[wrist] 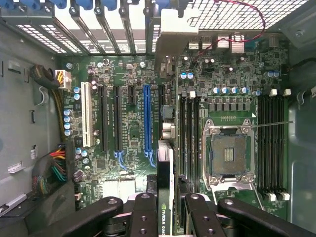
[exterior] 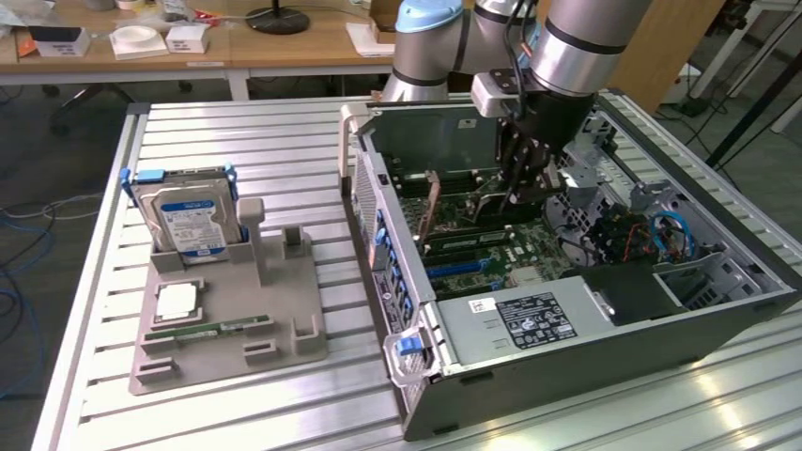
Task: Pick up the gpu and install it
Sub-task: 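Insert the gpu into the slot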
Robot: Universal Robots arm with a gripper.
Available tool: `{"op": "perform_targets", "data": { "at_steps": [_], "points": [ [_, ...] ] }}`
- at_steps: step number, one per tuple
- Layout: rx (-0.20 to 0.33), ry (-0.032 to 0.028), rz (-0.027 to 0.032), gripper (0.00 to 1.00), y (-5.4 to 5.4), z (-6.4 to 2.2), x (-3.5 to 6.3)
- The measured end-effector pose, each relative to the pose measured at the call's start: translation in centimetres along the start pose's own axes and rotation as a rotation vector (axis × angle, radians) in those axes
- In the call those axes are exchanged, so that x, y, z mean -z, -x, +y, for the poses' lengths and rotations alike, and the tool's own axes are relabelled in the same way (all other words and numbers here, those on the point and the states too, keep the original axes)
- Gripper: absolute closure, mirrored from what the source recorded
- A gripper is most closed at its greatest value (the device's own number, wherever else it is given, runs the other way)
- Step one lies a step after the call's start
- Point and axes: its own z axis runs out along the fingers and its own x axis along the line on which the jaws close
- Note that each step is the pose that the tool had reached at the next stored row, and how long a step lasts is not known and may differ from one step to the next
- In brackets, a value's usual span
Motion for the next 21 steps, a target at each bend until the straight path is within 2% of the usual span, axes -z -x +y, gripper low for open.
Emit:
{"op": "perform_targets", "data": {
  "at_steps": [5,16,21],
  "points": [
    [0.0,0.0,-0.0001,0.74,-0.1,0.0,-0.16],
    [0.002,0.0,0.0002,0.74,-0.3,-0.05,-1.32],
    [0.002,0.0,0.0002,0.74,-0.4,-0.05,-1.38]
  ]
}}
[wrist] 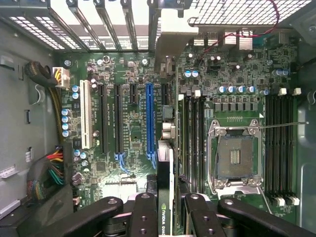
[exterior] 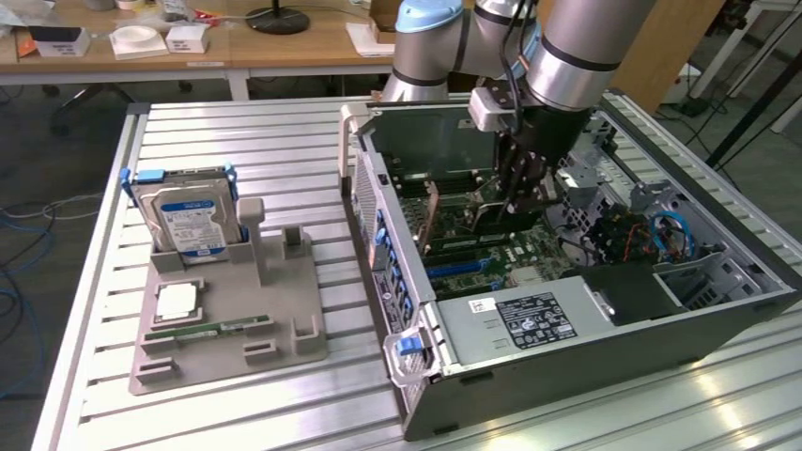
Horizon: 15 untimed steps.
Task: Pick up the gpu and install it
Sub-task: 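Insert the gpu into the slot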
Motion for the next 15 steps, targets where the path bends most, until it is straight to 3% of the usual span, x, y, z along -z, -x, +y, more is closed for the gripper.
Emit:
{"op": "perform_targets", "data": {
  "at_steps": [15],
  "points": [
    [0.004,0.0,0.0032,0.74,-0.27,0.02,-0.99]
  ]
}}
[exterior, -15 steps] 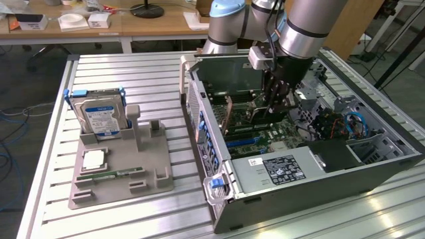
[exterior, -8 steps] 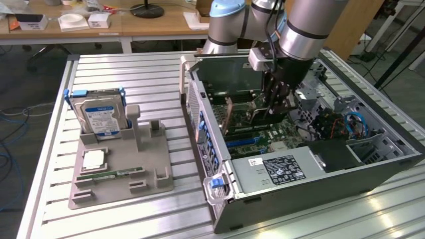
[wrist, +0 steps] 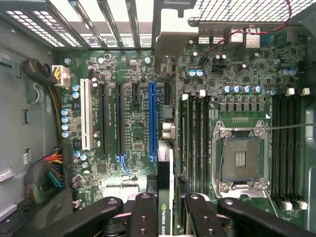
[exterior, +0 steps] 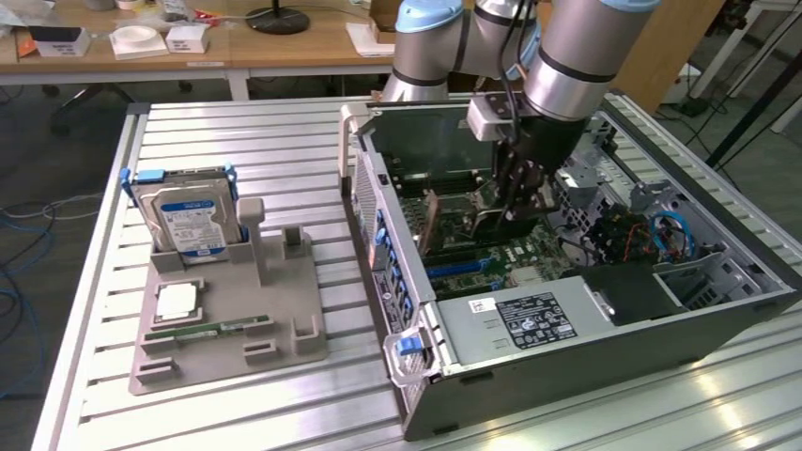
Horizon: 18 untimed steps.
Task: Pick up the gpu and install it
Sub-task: 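Insert the gpu into the slot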
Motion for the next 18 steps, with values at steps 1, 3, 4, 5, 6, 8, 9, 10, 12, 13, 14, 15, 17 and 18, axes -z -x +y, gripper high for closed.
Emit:
{"op": "perform_targets", "data": {
  "at_steps": [1,3,4,5,6,8,9,10,12,13,14,15,17,18],
  "points": [
    [0.0,0.0,0.0,0.74,-0.02,0.0,-0.13],
    [0.0,0.0,0.0,0.74,-0.06,0.01,-0.33],
    [0.0,0.0,0.0,0.74,-0.07,0.01,-0.42],
    [0.0,0.0,0.0,0.74,-0.08,0.01,-0.5],
    [0.0,0.0001,0.0001,0.74,-0.08,0.01,-0.53],
    [0.0,0.0001,0.0002,0.74,-0.08,0.01,-0.53],
    [0.0,0.0001,0.0002,0.74,-0.08,0.01,-0.53],
    [0.0,0.0001,0.0001,0.74,-0.08,0.01,-0.54],
    [0.0,0.0001,0.0,0.74,-0.08,0.01,-0.54],
    [0.001,0.0,0.0,0.74,-0.08,0.02,-0.55],
    [0.001,0.0,-0.0001,0.74,-0.08,0.04,-0.57],
    [0.003,0.0001,-0.0001,0.74,-0.08,0.04,-0.61],
    [0.007,0.0003,0.0006,0.74,-0.09,0.09,-0.69],
    [0.01,0.0004,0.0009,0.74,-0.11,0.13,-0.76]
  ]
}}
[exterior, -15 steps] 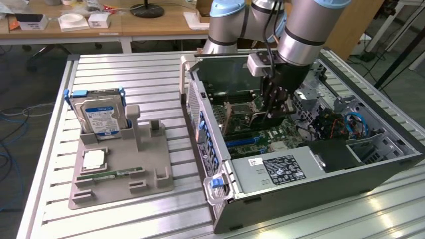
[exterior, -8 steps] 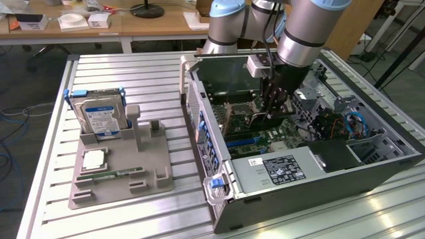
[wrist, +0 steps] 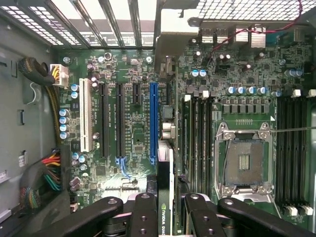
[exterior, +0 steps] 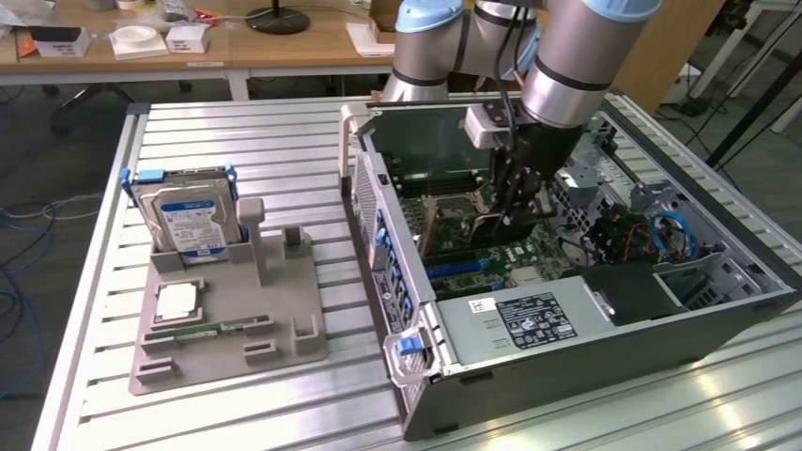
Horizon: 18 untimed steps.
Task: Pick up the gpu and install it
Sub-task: 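Insert the gpu into the slot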
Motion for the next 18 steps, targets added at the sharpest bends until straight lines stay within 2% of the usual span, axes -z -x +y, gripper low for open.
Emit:
{"op": "perform_targets", "data": {
  "at_steps": [8,10,14,18],
  "points": [
    [0.024,0.0009,0.0026,0.74,-0.09,0.36,-0.68],
    [0.03,0.001,0.0054,0.74,-0.11,0.41,-0.78],
    [0.035,0.001,0.0168,0.74,-0.16,0.46,-0.83],
    [0.038,0.001,0.0195,0.74,-0.28,0.85,-0.92]
  ]
}}
